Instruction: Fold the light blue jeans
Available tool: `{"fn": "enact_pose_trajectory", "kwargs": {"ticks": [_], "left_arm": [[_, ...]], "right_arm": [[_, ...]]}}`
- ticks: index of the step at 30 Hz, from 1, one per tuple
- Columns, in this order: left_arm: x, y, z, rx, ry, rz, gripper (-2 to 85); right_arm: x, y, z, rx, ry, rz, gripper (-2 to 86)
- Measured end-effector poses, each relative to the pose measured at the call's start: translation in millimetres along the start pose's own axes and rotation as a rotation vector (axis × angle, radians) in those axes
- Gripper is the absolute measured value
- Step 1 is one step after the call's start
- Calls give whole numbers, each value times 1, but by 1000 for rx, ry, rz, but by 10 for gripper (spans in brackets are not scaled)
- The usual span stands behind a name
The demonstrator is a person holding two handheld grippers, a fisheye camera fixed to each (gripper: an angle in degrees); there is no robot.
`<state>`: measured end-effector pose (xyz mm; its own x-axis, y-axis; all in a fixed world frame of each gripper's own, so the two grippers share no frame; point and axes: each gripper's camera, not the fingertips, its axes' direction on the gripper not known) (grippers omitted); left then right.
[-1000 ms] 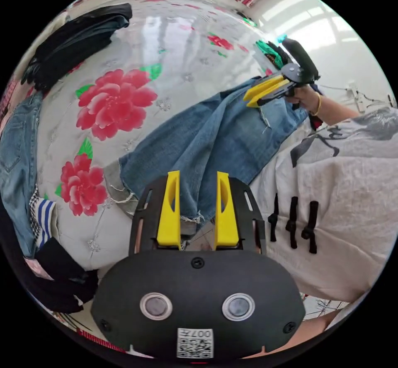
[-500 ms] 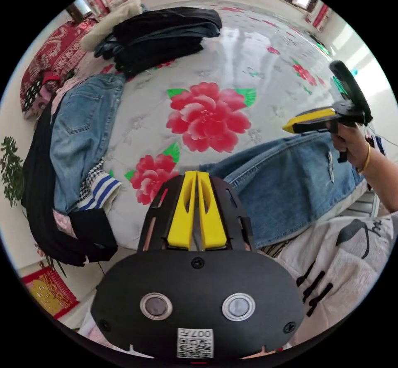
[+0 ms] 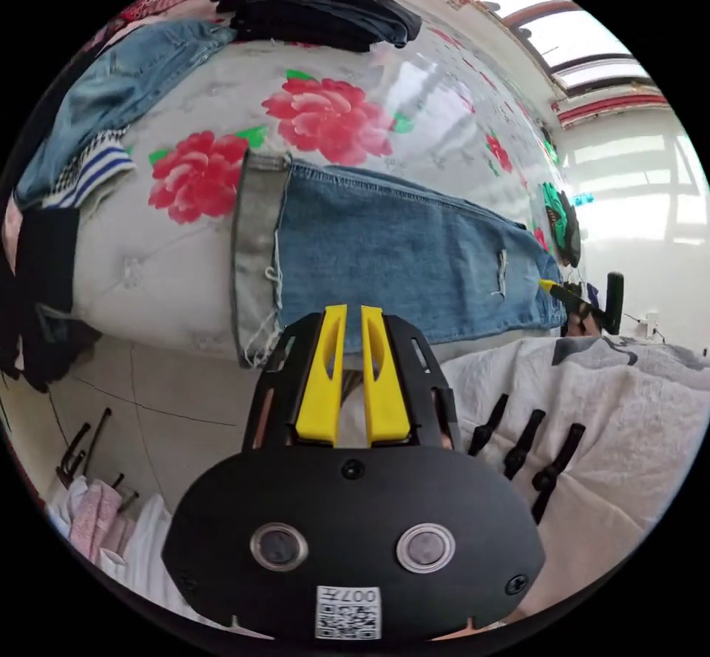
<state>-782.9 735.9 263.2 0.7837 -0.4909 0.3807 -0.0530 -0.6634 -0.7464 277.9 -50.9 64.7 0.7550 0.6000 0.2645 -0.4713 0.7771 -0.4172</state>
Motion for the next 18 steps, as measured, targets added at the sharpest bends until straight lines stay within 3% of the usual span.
{"fn": "enact_pose_trajectory", "kwargs": {"ticks": [6,11,14,18], "left_arm": [[-61,29,-8,72,260,-398,108],[-75,22,0,104,380,-447,135],[-81,10,6,110,387,-470,127],[-87,-3,5,23,221,-494,59]], "right_arm": [[120,151,-116,284,-29,526,96],[183,217,-157,486,-173,744,124],[211,234,-169,568,-302,805,120],[228,237,-203,652,-370,851,64]]}}
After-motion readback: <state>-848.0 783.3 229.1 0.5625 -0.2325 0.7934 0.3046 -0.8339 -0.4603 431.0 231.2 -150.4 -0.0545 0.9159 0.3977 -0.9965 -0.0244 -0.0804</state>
